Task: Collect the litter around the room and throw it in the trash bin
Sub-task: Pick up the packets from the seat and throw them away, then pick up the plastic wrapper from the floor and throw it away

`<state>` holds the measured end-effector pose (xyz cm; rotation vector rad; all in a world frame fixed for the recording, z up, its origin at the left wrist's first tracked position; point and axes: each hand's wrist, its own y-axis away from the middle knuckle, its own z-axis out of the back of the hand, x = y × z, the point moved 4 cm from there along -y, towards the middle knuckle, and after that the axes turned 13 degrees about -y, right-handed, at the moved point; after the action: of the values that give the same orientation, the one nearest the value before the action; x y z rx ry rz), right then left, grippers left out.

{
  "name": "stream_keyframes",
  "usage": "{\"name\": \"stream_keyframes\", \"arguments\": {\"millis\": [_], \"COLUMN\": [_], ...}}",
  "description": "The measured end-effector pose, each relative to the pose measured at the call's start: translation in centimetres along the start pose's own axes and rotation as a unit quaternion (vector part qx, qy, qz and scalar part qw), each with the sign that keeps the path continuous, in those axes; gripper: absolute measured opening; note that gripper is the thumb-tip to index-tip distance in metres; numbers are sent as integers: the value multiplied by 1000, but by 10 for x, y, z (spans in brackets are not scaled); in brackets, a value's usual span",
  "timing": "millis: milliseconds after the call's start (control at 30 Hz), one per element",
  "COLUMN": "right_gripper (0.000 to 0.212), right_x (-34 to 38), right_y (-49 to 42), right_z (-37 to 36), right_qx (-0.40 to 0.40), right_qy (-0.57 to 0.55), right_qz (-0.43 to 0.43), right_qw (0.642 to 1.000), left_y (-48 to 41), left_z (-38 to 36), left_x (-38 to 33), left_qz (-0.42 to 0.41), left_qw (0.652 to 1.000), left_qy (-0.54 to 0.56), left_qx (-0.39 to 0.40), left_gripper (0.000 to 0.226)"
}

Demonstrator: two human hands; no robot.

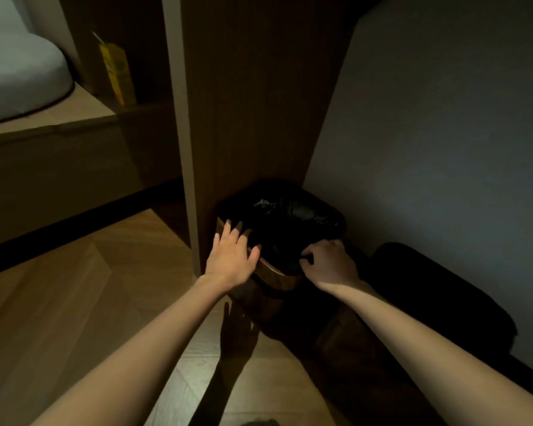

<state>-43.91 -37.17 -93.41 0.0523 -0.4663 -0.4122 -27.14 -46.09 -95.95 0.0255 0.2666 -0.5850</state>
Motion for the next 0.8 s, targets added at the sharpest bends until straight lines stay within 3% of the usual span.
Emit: {"name": "stream_keyframes", "arguments": {"millis": [200,400,600,800], "right_gripper": [43,47,43,41], "right_x": [6,67,173,275], "right_y": [10,31,64,82], "right_z": [-17,23,84,175], "right_qx": [-12,45,33,94], "right_qy": [63,-55,-102,-145], "right_qz": [-34,-41,34,60], "right_qw": [997,997,994,983], "left_y": [7,26,57,88], "left_z": [-2,55,175,315], "left_x": [6,7,25,29], "left_qz": [-29,-12,52,80], "left_qw": [998,985,989,988], "left_qy": [-40,-45,-23,-74], "left_qx": [47,167,137,110], "left_gripper": [58,70,63,50]}}
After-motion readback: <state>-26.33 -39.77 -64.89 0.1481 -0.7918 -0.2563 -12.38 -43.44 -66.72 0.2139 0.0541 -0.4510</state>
